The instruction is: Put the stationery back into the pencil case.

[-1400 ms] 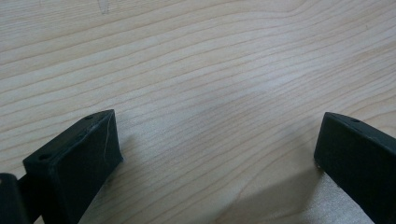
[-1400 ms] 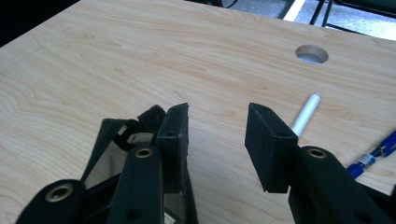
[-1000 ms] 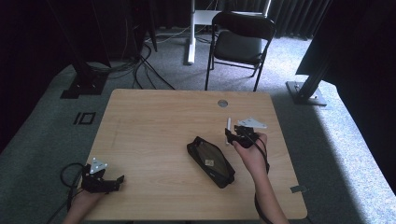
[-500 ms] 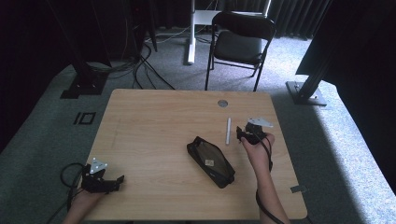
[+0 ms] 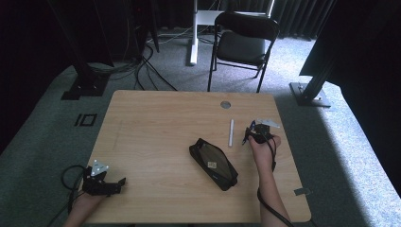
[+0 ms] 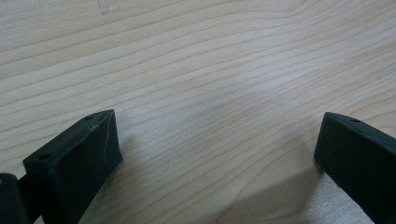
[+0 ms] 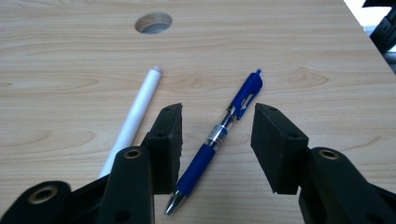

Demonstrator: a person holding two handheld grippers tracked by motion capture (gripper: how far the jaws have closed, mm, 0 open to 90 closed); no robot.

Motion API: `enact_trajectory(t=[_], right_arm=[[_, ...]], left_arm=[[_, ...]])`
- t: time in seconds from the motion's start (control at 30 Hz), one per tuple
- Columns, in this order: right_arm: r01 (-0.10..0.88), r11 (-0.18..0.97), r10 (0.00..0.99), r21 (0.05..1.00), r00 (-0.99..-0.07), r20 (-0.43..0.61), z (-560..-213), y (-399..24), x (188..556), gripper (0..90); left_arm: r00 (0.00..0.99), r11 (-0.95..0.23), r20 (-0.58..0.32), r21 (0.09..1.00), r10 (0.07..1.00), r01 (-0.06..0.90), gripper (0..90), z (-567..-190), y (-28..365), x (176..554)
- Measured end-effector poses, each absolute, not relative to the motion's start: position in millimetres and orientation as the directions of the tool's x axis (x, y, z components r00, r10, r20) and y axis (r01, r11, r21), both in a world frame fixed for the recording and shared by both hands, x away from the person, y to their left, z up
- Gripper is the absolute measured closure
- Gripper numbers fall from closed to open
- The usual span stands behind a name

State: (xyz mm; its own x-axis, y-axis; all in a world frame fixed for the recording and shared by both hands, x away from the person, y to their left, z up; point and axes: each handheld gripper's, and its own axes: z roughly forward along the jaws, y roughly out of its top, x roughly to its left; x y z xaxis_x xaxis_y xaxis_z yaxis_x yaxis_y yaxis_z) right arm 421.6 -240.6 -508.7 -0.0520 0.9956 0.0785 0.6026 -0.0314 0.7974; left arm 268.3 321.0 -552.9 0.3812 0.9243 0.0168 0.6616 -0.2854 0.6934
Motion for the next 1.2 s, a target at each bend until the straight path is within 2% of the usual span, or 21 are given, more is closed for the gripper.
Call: enact_trajectory(t=[0.7, 0.97, 1.2], right_arm=[[0.656, -0.133, 0.991, 0.743, 0.062, 0.122, -537.8, -243.0, 447.7, 52.8], [0.672, -0.141, 0.99, 0.727, 0.081, 0.117, -544.6, -235.8, 453.9, 56.8], [0.679, -0.106, 0.994, 0.726, 0.083, 0.068, -545.7, -231.7, 456.5, 61.3]], left_arm=[[0.381, -0.285, 0.017, 0.694, 0.924, 0.661, 0.6, -552.9, 321.0, 268.3], [0.381, -0.285, 0.017, 0.693, 0.924, 0.662, 0.6, -552.9, 321.0, 268.3], [0.381, -0.285, 0.017, 0.694, 0.924, 0.662, 0.6, -552.9, 321.0, 268.3]])
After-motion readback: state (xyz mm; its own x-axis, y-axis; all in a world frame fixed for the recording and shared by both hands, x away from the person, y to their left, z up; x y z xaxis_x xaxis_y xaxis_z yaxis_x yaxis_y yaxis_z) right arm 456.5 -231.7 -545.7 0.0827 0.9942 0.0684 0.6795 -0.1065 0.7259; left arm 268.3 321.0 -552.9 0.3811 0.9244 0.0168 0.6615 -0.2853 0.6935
